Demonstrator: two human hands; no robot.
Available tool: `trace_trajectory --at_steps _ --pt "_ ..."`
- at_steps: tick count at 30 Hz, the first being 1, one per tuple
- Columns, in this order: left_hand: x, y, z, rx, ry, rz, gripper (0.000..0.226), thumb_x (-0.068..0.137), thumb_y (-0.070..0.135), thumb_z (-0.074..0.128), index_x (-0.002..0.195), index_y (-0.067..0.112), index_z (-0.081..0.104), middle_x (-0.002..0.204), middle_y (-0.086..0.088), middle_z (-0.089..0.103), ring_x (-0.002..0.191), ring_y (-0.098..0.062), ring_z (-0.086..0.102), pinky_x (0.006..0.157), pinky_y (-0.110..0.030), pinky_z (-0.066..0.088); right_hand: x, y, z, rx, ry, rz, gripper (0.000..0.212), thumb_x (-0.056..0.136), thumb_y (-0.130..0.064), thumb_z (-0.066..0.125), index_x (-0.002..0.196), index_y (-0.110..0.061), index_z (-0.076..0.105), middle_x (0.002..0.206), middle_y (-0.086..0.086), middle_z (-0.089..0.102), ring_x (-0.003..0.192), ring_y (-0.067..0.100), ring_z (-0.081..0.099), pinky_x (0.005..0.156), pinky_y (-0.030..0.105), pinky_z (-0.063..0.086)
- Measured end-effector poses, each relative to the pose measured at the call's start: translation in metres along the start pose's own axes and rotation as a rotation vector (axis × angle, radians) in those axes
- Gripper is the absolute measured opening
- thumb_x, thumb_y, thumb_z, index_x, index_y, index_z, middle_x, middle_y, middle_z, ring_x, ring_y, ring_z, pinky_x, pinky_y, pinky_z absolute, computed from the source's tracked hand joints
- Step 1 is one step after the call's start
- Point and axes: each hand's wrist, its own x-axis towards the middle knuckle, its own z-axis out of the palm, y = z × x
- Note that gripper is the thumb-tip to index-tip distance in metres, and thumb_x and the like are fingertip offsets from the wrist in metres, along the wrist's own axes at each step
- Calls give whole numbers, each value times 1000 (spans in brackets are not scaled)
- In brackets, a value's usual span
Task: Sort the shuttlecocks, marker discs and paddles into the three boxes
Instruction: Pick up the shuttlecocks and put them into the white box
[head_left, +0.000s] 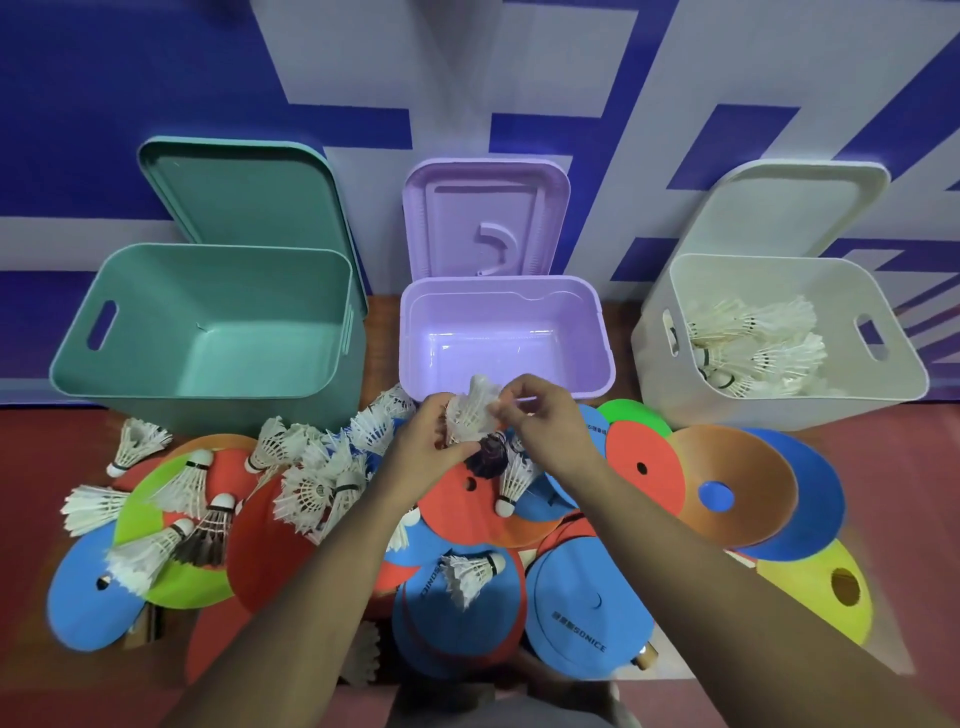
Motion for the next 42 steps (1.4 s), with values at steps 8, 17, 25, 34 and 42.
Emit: trace_trajectory --at_steps 8,17,25,34,42 --pt "-12 -3 -23 -184 49 19 52 81 14 76 120 39 53 120 17 65 115 -3 60 102 -33 45 0 11 2 -73 4 -91 12 93 -38 60 103 -36 65 111 -2 63 94 9 63 76 25 48" --pt "-24 -6 -37 -164 81 -10 58 81 17 75 120 50 49 124 20 62 115 0 59 101 -31 45 20 68 32 -1095 -120 4 22 93 -19 50 105 -14 67 116 7 53 114 25 51 72 33 49" --pt "-28 -7 -38 72 97 20 48 82 23 74 116 46 49 107 31 62 100 8 60 85 -19 49 16 8 1 -523 197 -105 18 94 -15 55 79 -10 63 69 2 60 61 17 51 54 21 35" --pt "-14 9 -22 36 -1 66 55 79 12 76 112 47 49 102 34 59 94 27 51 81 0 39 9 -39 -11 -649 -79 -158 27 93 -18 57 67 -20 53 61 0 52 64 23 46 61 32 36" --pt "-16 -4 -17 -112 43 0 58 78 11 77 103 57 52 109 21 67 105 2 63 94 -24 47 7 2 -16 -693 34 -40 25 96 -33 53 89 -11 62 87 8 64 82 26 60 70 36 46"
